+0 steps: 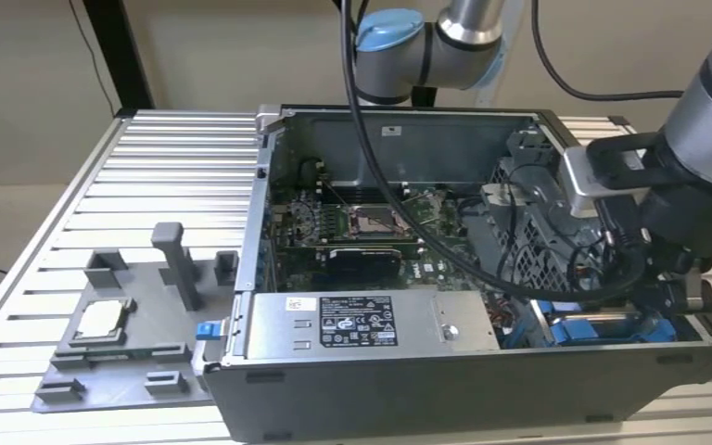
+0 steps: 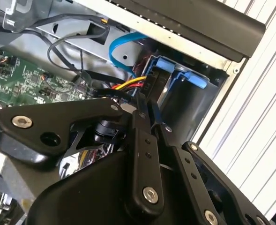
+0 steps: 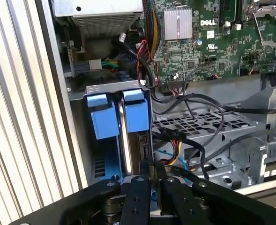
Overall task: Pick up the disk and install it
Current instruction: 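Insert the second disk wire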
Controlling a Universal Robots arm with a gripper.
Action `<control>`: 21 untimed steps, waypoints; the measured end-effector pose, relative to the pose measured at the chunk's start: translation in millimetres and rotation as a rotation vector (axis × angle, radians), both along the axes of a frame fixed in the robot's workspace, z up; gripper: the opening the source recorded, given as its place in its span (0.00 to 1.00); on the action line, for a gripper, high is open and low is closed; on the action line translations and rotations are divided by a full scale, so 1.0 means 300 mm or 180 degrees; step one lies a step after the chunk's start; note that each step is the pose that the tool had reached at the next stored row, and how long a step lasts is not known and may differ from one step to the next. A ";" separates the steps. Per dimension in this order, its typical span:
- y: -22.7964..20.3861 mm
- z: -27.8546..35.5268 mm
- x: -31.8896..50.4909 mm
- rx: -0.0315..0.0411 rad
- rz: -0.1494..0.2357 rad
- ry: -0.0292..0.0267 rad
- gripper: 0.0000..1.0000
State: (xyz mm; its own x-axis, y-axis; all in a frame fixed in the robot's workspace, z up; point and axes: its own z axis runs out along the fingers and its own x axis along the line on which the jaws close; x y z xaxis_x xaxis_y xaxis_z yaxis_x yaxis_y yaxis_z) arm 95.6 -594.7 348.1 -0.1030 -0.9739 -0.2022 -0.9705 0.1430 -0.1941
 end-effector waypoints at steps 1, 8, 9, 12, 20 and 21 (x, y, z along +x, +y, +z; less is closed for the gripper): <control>0.001 0.000 -0.005 0.0000 0.0004 0.0000 0.00; 0.000 -0.004 -0.018 -0.0001 0.0022 0.0000 0.00; 0.000 -0.006 -0.018 -0.0001 0.0028 0.0000 0.00; -0.003 -0.011 -0.018 0.0000 0.0046 0.0000 0.00; -0.013 -0.019 -0.018 0.0000 0.0108 0.0000 0.00; -0.014 -0.020 -0.017 0.0000 0.0118 -0.0001 0.00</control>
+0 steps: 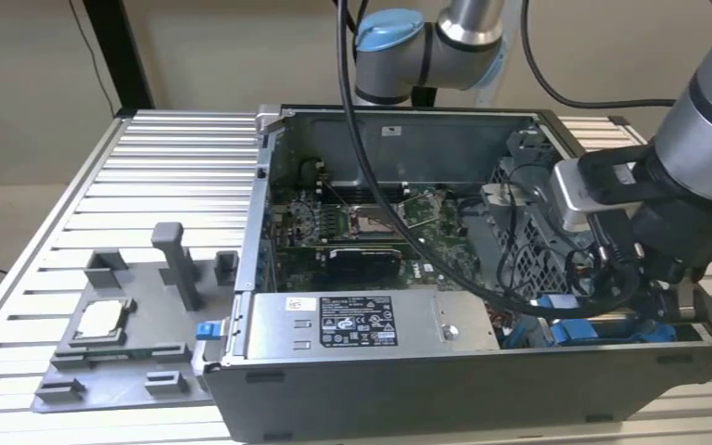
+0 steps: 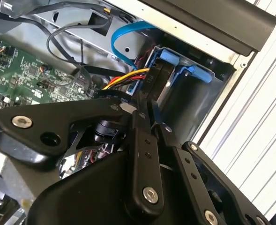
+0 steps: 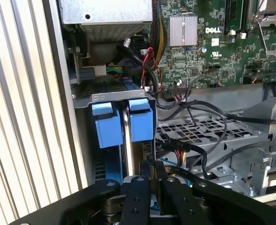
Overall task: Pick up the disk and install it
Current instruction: 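Insert the second disk wire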
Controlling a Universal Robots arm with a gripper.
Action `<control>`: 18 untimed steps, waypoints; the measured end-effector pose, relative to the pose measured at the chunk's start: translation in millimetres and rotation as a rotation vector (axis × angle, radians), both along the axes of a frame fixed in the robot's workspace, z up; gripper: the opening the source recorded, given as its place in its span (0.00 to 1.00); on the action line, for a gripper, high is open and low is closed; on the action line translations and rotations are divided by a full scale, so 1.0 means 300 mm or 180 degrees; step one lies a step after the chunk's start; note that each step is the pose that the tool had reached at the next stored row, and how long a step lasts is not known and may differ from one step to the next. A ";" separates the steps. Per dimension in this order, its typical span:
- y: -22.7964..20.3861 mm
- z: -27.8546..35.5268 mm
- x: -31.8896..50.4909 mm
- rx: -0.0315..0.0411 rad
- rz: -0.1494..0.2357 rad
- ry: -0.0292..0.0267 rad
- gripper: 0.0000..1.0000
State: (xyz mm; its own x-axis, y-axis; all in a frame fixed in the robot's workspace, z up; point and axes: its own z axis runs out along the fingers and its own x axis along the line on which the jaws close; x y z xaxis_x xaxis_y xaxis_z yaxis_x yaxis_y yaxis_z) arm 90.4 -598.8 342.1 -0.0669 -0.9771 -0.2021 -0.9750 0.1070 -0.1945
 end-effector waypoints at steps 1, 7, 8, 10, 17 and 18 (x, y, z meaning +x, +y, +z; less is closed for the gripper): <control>0.000 -0.001 0.000 0.0000 0.0011 -0.0001 0.00; -0.003 -0.004 0.004 0.0000 0.0075 -0.0009 0.00; -0.003 -0.005 0.005 0.0000 0.0083 -0.0011 0.00; -0.003 -0.007 0.008 0.0000 0.0097 -0.0015 0.00; -0.004 -0.021 0.011 0.0000 0.0118 -0.0030 0.00; -0.004 -0.023 0.011 -0.0001 0.0119 -0.0032 0.00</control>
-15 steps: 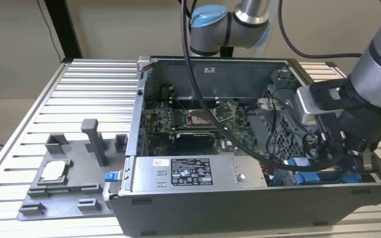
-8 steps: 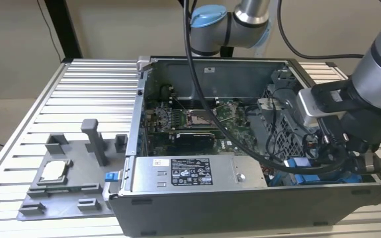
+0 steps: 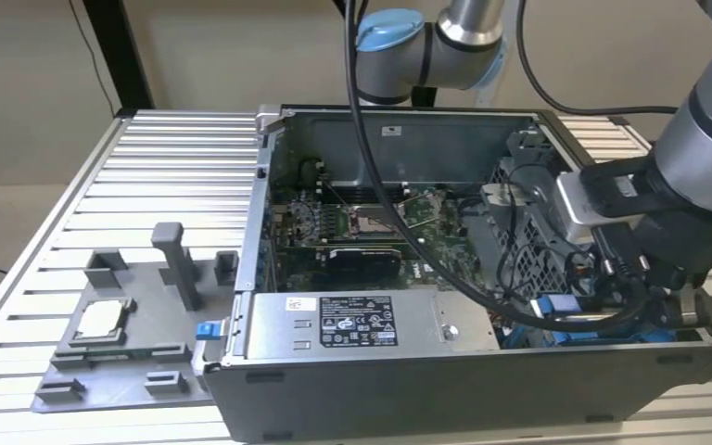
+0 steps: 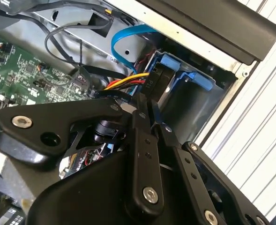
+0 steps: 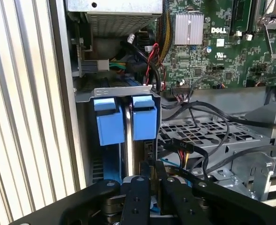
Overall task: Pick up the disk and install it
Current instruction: 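Insert the second disk wire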
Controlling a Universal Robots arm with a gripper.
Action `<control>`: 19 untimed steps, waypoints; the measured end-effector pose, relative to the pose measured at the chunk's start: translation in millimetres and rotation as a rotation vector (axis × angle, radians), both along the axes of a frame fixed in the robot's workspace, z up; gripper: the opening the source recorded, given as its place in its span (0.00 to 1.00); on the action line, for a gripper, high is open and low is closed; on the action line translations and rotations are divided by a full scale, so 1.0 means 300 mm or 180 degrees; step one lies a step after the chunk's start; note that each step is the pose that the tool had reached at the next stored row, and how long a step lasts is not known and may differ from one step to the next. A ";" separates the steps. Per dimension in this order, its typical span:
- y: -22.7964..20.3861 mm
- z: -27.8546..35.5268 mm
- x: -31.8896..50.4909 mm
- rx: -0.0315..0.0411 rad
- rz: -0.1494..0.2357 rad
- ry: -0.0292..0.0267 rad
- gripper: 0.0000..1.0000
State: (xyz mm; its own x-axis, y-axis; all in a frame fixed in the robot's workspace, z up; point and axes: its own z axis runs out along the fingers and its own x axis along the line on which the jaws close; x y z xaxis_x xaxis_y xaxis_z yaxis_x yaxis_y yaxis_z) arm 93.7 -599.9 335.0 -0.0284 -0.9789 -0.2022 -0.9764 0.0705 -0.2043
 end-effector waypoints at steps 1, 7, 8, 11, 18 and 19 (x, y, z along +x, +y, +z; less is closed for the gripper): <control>0.000 -0.003 0.000 -0.0002 0.0001 -0.0001 0.00; 0.000 -0.022 0.000 0.0002 0.0002 -0.0015 0.00; 0.000 -0.022 0.000 0.0000 0.0002 -0.0016 0.00; 0.000 -0.028 0.000 -0.0003 0.0002 -0.0018 0.00; 0.000 -0.032 0.000 0.0000 0.0002 -0.0018 0.00; 0.000 -0.032 0.000 0.0000 0.0002 -0.0018 0.00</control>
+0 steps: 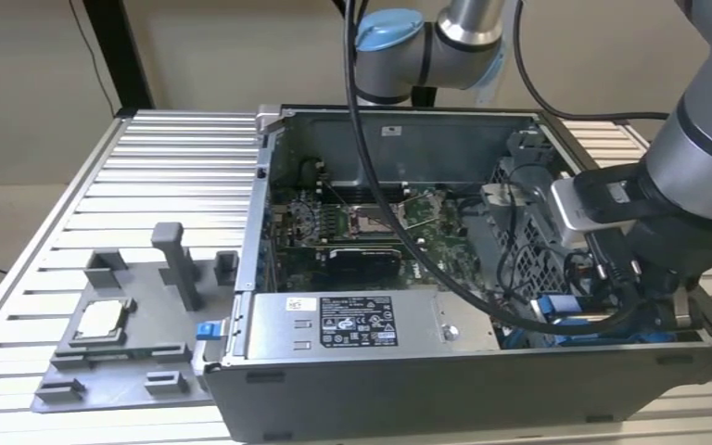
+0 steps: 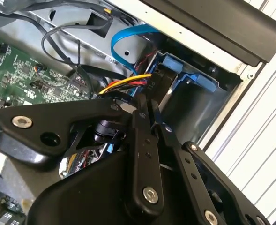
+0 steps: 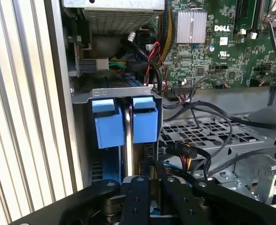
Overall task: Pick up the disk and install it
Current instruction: 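Insert the second disk wire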
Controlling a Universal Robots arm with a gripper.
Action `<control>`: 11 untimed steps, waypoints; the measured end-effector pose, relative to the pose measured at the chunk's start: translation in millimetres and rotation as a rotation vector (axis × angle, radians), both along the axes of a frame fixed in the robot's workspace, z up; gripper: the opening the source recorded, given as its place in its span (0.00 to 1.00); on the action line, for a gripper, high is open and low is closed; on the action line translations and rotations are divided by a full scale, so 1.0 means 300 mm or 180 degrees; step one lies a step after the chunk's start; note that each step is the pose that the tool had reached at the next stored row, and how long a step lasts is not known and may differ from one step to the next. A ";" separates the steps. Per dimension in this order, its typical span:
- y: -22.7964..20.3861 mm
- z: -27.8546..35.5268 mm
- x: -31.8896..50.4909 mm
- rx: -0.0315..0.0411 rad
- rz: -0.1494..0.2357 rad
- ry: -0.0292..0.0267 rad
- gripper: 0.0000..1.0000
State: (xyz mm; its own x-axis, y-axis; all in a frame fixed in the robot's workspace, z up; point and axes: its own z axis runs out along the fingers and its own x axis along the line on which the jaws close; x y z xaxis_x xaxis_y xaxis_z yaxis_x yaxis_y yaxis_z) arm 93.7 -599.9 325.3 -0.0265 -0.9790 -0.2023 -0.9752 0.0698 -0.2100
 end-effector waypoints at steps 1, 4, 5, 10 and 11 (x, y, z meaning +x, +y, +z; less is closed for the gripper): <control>0.000 0.000 0.000 0.0000 0.0000 0.0000 0.00; -0.001 0.000 0.000 0.0000 -0.0002 0.0000 1.00; -0.001 0.005 -0.001 0.0004 -0.0017 0.0000 1.00; 0.000 0.080 -0.001 0.0004 -0.0023 -0.0001 1.00; 0.000 0.096 -0.001 0.0003 -0.0023 -0.0001 1.00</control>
State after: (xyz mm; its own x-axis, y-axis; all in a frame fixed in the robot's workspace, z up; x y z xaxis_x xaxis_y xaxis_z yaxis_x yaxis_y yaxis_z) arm 93.5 -599.9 354.1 -0.0335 -0.9786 -0.2032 -0.9746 0.0770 -0.2101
